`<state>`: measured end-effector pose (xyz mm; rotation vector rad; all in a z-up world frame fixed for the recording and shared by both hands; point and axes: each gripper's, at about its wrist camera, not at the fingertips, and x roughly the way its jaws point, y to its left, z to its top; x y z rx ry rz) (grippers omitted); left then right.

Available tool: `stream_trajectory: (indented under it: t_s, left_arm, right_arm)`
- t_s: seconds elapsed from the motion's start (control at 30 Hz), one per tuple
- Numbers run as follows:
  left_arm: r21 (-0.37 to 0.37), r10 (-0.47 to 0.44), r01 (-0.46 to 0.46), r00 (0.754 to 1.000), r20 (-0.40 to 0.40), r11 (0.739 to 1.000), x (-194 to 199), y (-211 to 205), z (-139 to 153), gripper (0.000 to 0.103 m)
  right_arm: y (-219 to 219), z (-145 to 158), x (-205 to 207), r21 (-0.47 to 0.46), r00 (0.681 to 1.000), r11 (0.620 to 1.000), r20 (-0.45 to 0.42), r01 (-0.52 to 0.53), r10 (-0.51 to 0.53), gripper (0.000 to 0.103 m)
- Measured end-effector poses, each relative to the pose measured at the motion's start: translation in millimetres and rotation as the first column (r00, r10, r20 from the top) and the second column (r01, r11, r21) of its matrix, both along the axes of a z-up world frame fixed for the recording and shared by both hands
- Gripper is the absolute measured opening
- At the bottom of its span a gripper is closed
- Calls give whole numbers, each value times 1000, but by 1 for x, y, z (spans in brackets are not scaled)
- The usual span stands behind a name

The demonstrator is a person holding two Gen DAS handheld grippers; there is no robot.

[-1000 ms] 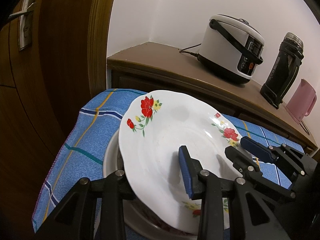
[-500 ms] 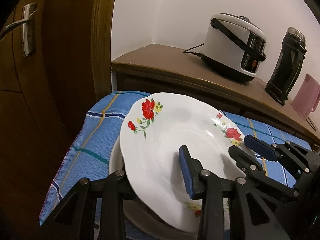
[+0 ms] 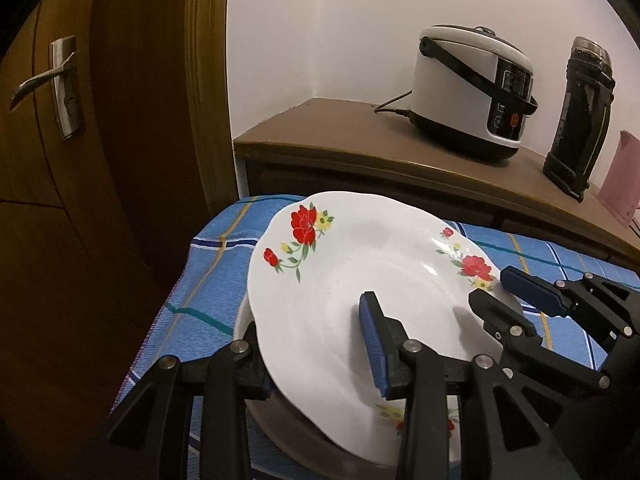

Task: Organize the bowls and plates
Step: 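Open the right tool to release the red-flower bowl on the stack, then move the right tool over to the pink plastic bowl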

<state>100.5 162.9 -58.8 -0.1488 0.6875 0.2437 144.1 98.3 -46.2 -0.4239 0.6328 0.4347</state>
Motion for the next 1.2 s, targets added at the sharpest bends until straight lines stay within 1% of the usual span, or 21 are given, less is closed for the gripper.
stream_trajectory:
  t_s: [0.1,0.17,0.23,0.3,0.33,0.37,0.4,0.43,0.47,0.53,0.57,0.63,0.7,0.77,0.83,0.9,0.97,1.0,1.07,1.13,1.2]
  left_arm:
    - [44,26,-26,1000,-10,999,0,-3,0,42]
    - [43,29,-28,999,-17,999,1,-2,-1,45]
    - [41,31,-30,999,-12,999,0,-1,0,45]
    - [67,48,-48,999,-3,997,-2,-3,2,45]
    - [123,84,-85,996,10,989,-5,-7,4,48]
    - [171,100,-105,994,37,980,-8,-11,8,61]
    - [194,99,-110,993,65,975,-11,-14,11,78]
    - [207,95,-111,992,86,972,-13,-16,13,83]
    - [220,90,-111,990,105,969,-15,-18,14,84]
    - [229,90,-114,990,110,967,-15,-18,15,84]
    - [231,97,-121,989,113,965,-15,-18,15,84]
    - [222,106,-134,985,133,966,-18,-14,18,84]
    - [211,110,-140,983,147,967,-19,-13,20,84]
    - [211,115,-148,980,164,966,-20,-13,22,84]
    - [191,107,-140,979,173,972,-22,-12,24,84]
    - [165,103,-133,978,182,977,-25,-12,26,84]
    - [136,111,-138,975,192,981,-31,-14,32,84]
    - [112,101,-126,974,200,986,-37,-17,36,84]
    - [73,45,-62,976,214,995,-48,-31,43,84]
    - [68,-32,19,978,204,998,-54,-56,49,84]
    - [54,-116,108,976,183,993,-56,-79,53,84]
  right_arm:
    - [0,1,-1,-2,1000,1000,6,-2,2,25]
    - [1,1,-2,-9,1000,1000,16,-2,3,25]
    - [2,0,-2,-10,1000,1000,16,-3,3,25]
    - [3,0,-3,-23,1000,1000,23,-2,3,25]
    - [4,-1,-3,-37,1000,999,28,-2,3,25]
    - [6,0,-6,-49,998,999,55,-4,7,26]
    - [7,0,-8,-69,997,998,72,11,-6,27]
    - [7,0,-8,-64,998,998,68,6,-1,28]
    - [6,0,-7,-54,998,999,65,2,1,28]
    - [3,2,-6,-39,998,999,63,11,-8,30]
    - [0,2,-5,-31,998,999,62,21,-19,36]
    - [-5,3,-4,-8,999,1000,43,31,-30,45]
    - [-11,4,-6,13,999,999,11,41,-41,46]
    - [-21,8,-12,60,998,997,-37,52,-49,50]
    - [-32,14,-19,92,996,994,-75,63,-56,50]
    - [-44,24,-30,116,995,991,-83,67,-58,50]
    - [-64,42,-47,150,995,987,-87,55,-42,50]
    - [-77,51,-57,174,996,984,-85,47,-33,50]
    - [-103,66,-73,210,997,976,-70,50,-36,51]
    - [-132,78,-90,232,997,970,-56,67,-56,55]
    - [-166,87,-111,245,996,965,-44,89,-81,55]
